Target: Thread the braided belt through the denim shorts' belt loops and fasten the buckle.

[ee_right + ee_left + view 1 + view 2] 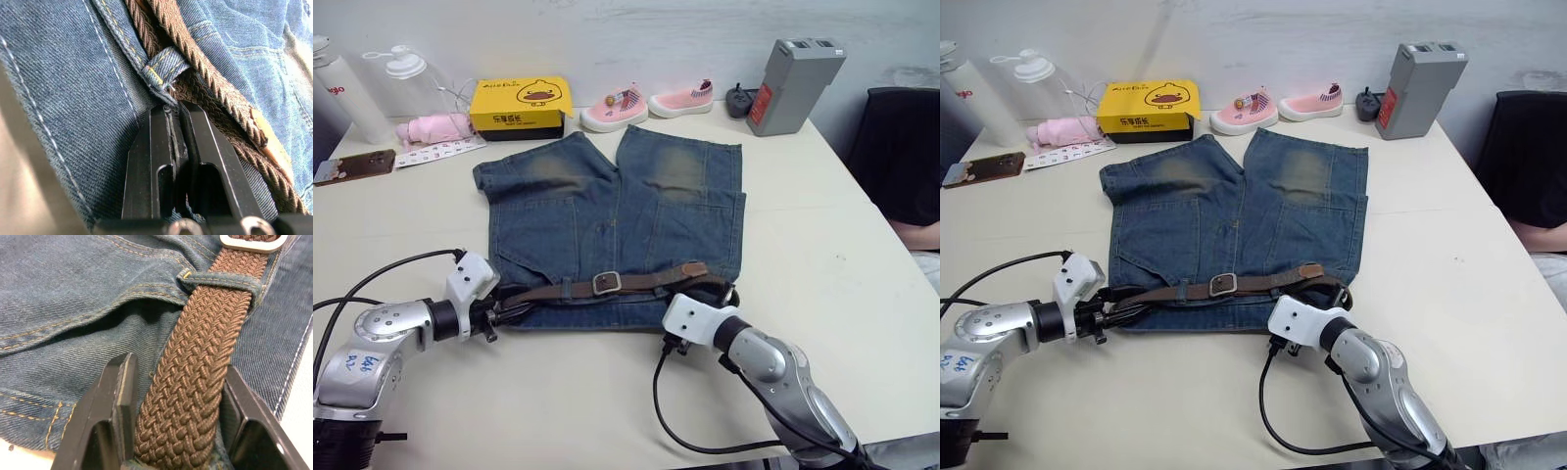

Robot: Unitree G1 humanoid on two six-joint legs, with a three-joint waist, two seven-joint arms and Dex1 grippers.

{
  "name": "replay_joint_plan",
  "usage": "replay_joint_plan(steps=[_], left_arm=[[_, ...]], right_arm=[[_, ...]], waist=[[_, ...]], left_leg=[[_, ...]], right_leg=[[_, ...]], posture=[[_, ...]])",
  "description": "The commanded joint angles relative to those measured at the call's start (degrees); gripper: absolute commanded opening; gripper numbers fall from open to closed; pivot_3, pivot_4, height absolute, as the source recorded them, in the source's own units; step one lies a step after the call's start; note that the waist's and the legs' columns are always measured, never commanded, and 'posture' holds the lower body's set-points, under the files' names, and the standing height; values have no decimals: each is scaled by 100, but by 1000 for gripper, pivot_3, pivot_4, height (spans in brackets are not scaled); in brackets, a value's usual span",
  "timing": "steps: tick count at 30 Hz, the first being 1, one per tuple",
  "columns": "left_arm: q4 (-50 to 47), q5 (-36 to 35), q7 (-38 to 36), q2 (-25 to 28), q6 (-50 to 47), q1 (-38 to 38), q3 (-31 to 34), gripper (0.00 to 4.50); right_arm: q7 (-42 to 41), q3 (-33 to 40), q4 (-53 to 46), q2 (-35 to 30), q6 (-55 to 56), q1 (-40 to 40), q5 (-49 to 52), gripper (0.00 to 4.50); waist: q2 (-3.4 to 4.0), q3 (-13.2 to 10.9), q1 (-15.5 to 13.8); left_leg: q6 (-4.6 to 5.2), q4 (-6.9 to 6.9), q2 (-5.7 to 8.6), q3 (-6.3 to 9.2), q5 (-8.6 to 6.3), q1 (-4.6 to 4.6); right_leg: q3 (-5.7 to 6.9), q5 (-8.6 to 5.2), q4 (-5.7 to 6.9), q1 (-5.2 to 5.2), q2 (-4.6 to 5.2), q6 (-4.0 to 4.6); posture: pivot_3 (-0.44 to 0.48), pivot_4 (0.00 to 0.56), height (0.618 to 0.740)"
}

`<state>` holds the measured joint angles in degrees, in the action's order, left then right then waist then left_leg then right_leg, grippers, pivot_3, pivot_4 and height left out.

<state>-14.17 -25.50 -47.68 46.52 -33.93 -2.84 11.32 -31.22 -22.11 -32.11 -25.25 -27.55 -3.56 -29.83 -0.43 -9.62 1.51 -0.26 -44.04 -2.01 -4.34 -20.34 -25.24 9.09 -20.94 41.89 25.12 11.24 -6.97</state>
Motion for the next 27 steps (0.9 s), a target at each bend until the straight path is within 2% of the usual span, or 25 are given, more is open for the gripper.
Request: replay_joint_plan(steps=[1,7,10,12,13,17,27], left_arm=[[-14,-351,-576,427,-250,-174,169,2145],[368,24,-872,557,234,-636,-233,2145],[575,372,-891,553,594,-845,-482,2956],[637,464,-980,568,686,-899,-593,3831],[599,437,-1035,576,646,-906,-616,4092],[414,243,-1122,547,357,-997,-588,4092],[661,552,-966,548,420,-1235,-658,4092]], right_arm=[[80,-36,150,110,-132,-31,-109,0],[122,-49,243,244,-150,-151,-161,0],[137,-49,263,264,-168,-177,-166,0],[151,-61,265,285,-192,-191,-180,0],[156,-69,263,297,-203,-191,-189,0],[162,-69,243,320,-228,-179,-209,0],[137,-57,187,361,-262,-128,-263,0]], waist=[[-17,-3,7],[-20,-4,-1],[-23,-3,-10],[-24,-3,2],[-24,-3,3],[-25,-3,-4],[-27,-3,-6]], left_leg=[[-1,0,0,1,1,0],[-3,0,-1,-2,2,-4],[-5,-3,2,-1,4,-9],[-4,-2,4,-3,3,-11],[-4,-1,3,-6,3,-14],[-4,-3,3,-8,4,-22],[-3,-3,3,-8,4,-23]], right_leg=[[0,0,1,1,-1,0],[-2,-2,2,8,-2,3],[-1,-2,6,11,-2,3],[-3,-2,6,14,-1,3],[-5,-2,7,18,-1,3],[-6,-2,12,28,-1,3],[-7,-2,12,28,-1,3]], posture=[[0,150,658],[0,150,658],[0,150,658],[0,150,658],[0,150,658],[0,150,658],[0,150,658]])
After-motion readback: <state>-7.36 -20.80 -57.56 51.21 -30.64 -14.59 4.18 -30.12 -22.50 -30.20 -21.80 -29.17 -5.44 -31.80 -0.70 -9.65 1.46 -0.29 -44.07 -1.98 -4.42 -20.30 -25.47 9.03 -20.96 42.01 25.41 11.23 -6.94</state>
